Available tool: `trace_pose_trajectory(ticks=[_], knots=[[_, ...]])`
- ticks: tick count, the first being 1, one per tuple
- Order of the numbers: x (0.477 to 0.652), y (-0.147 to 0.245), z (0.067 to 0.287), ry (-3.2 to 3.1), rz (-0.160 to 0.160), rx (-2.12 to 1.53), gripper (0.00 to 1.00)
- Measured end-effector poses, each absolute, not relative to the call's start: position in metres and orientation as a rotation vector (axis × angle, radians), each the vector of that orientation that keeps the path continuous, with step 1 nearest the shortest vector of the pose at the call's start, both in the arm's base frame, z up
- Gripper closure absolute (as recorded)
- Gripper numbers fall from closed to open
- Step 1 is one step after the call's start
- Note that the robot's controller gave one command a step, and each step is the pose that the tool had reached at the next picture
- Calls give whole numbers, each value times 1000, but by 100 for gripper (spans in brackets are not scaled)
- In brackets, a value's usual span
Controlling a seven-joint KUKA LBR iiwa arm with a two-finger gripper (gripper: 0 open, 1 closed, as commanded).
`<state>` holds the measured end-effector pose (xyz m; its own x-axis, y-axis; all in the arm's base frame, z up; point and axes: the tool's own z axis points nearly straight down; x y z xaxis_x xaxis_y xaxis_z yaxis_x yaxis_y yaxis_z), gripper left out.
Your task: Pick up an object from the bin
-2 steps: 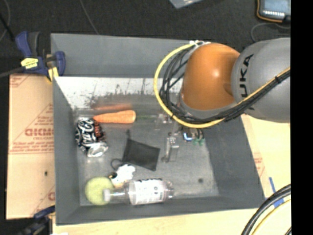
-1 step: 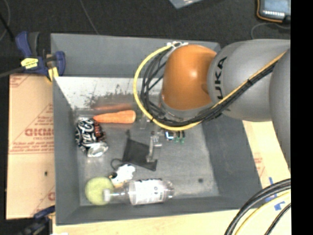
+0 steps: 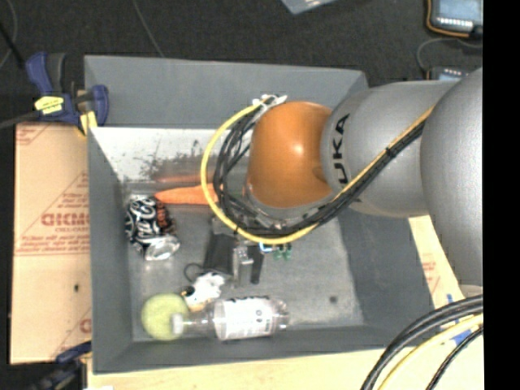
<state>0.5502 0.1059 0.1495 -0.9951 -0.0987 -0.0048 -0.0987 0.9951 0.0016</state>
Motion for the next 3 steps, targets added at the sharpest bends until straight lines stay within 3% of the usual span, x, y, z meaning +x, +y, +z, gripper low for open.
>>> trace_pose_trajectory(ticks=[1,3], knots=[[539,111,135,3127,-2,-280,0],[547,101,109,3100,1,-442,0]])
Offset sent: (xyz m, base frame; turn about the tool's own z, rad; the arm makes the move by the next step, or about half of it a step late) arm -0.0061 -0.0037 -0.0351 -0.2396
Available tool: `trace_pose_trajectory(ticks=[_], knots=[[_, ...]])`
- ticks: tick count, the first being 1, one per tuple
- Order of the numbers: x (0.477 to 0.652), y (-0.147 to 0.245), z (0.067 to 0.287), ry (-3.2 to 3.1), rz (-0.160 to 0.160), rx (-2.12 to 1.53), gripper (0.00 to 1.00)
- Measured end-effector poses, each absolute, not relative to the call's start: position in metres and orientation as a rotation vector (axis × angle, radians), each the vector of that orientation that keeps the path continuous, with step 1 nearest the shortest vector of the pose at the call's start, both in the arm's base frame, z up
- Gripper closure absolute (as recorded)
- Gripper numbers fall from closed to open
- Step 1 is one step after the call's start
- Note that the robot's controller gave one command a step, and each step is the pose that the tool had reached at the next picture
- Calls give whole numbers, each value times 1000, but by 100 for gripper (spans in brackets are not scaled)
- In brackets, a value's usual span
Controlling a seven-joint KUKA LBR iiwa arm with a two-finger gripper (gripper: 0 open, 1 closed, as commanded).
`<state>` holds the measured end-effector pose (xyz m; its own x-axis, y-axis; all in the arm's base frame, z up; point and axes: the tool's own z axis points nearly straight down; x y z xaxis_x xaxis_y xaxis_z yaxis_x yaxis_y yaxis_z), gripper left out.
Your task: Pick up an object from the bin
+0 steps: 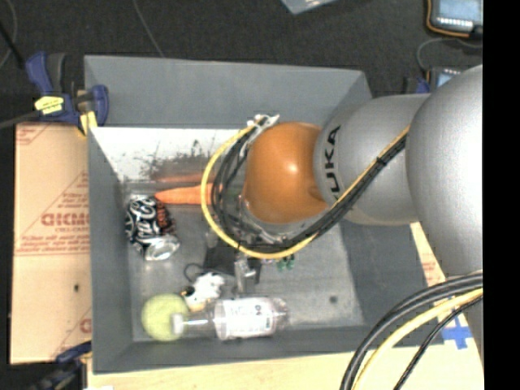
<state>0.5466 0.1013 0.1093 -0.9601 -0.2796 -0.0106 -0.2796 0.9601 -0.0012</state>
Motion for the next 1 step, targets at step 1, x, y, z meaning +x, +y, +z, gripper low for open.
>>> trace_pose_trajectory(ticks=[1], knots=[[558,103,72,3098,1,-428,100]])
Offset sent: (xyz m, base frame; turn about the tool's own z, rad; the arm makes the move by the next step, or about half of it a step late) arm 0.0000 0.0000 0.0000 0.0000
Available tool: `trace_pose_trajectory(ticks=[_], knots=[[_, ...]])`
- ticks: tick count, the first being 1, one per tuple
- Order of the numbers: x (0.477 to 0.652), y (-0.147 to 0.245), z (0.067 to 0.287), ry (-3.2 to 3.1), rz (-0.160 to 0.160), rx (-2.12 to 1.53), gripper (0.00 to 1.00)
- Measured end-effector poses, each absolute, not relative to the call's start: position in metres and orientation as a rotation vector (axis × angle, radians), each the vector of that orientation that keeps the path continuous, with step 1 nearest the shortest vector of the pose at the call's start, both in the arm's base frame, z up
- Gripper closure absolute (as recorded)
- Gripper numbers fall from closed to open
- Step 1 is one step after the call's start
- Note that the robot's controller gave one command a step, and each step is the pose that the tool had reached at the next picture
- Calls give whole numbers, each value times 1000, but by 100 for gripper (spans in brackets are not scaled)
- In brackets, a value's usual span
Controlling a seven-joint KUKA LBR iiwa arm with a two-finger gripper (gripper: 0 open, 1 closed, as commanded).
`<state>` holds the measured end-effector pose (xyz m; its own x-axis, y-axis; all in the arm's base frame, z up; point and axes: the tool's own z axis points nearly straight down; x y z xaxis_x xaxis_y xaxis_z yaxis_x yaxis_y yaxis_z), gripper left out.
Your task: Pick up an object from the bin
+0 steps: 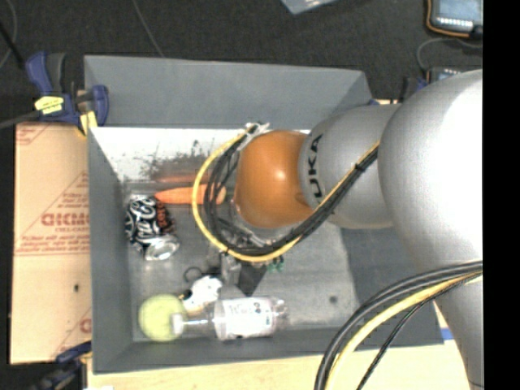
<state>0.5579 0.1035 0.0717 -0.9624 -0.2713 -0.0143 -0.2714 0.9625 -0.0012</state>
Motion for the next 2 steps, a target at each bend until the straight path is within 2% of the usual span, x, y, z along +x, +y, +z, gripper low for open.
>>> trace_pose_trajectory(ticks=[1,2], knots=[[558,103,72,3098,1,-427,100],[553,105,94,3100,2,-422,100]])
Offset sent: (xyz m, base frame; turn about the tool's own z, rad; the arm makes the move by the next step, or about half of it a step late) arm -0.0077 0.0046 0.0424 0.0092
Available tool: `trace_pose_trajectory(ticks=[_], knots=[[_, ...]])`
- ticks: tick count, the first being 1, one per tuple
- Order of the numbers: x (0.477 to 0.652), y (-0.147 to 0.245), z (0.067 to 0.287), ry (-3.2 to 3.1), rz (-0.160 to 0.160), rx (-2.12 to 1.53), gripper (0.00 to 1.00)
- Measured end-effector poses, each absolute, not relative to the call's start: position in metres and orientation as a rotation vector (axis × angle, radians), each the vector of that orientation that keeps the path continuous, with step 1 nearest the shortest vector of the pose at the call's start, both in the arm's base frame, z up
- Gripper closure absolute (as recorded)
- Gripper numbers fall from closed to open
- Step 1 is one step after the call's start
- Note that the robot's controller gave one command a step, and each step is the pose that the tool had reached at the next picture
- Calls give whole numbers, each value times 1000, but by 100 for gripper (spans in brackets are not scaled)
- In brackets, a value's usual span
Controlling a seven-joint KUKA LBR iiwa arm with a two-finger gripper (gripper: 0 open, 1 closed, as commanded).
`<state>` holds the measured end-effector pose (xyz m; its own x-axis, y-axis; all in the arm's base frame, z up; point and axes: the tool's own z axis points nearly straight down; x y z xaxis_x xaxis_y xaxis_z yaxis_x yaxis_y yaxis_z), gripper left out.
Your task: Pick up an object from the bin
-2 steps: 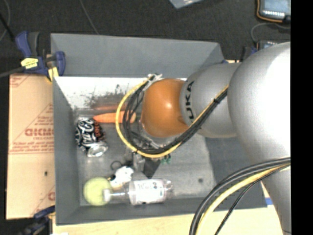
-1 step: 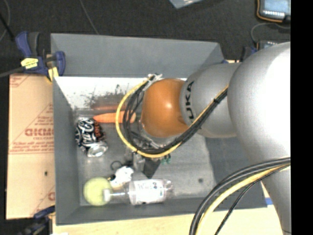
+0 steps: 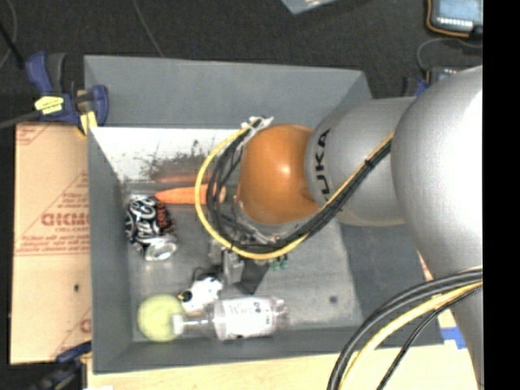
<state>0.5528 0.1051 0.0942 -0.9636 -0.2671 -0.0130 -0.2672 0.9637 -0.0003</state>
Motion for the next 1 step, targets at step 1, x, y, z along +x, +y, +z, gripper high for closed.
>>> trace_pose_trajectory(ticks=[1], knots=[[555,108,131,3098,1,-420,100]])
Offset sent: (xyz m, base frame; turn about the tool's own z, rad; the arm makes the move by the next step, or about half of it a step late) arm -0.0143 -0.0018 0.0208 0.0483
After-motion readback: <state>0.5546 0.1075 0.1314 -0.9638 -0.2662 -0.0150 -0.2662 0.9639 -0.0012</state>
